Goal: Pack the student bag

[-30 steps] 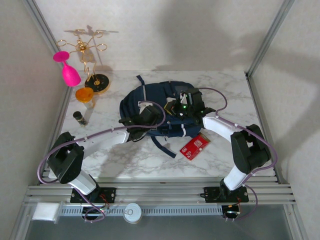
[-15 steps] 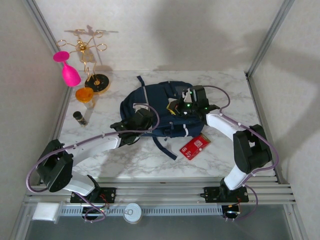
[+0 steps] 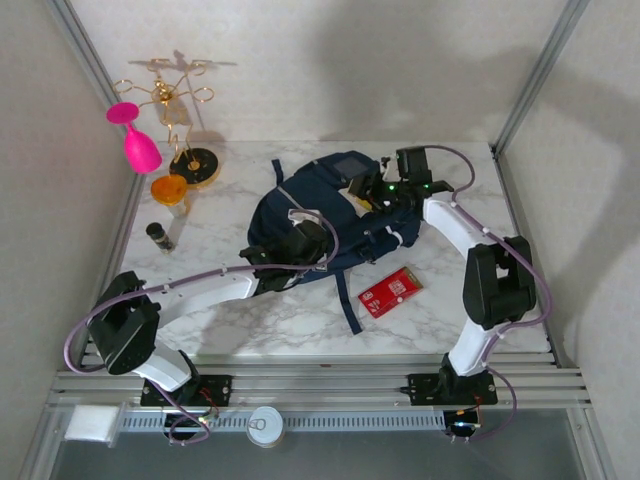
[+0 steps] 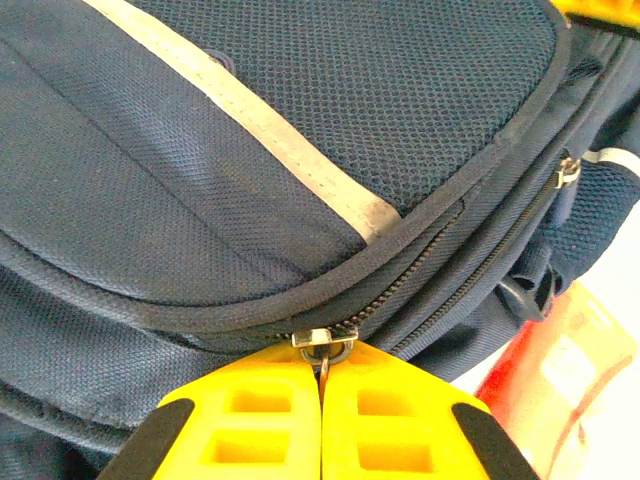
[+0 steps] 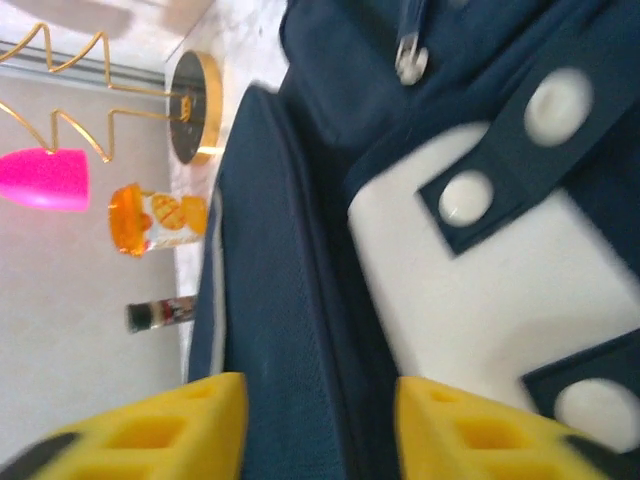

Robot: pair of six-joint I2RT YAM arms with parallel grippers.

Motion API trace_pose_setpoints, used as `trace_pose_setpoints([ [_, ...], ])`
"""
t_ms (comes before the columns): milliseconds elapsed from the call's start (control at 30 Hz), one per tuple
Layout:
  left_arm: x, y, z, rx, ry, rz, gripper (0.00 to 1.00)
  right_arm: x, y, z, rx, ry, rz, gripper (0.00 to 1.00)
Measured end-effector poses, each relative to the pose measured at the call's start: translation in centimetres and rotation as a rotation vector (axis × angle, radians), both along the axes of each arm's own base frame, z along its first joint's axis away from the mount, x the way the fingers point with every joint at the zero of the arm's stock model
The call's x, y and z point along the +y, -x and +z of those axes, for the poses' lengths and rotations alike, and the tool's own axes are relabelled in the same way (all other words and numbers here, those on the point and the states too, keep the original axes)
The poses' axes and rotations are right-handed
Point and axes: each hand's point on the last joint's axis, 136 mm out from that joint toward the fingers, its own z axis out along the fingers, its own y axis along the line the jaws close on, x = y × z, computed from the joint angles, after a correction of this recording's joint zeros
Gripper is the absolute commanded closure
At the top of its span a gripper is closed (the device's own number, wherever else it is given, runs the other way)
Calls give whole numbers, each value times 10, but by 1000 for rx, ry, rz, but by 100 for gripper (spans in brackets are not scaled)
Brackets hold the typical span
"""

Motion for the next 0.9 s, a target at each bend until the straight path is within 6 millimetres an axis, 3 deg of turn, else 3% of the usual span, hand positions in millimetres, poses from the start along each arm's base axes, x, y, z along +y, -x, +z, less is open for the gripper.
trace_pose_setpoints([
  [67, 0, 1, -1, 7, 3, 8, 100, -12, 5, 1, -16, 29, -36, 25],
  [200, 0, 1, 0, 10, 9, 14, 100, -20, 36, 2, -12, 39, -72, 23],
  [400, 1, 1, 0, 12, 6, 14, 100, 21, 78, -17, 41, 12, -10, 37],
  [533, 5, 1, -3, 18, -7, 22, 100, 36, 75, -23, 58, -2, -17, 54],
  [700, 15, -4, -5, 15, -37, 57, 100, 50, 65, -44, 98, 28, -13, 84],
  [833, 29, -5, -10, 15, -73, 96, 100, 71, 58, -45, 88, 33, 30, 98],
  [900, 38, -3, -11, 15, -85, 118, 100, 85, 54, -41, 68, 36, 69, 100],
])
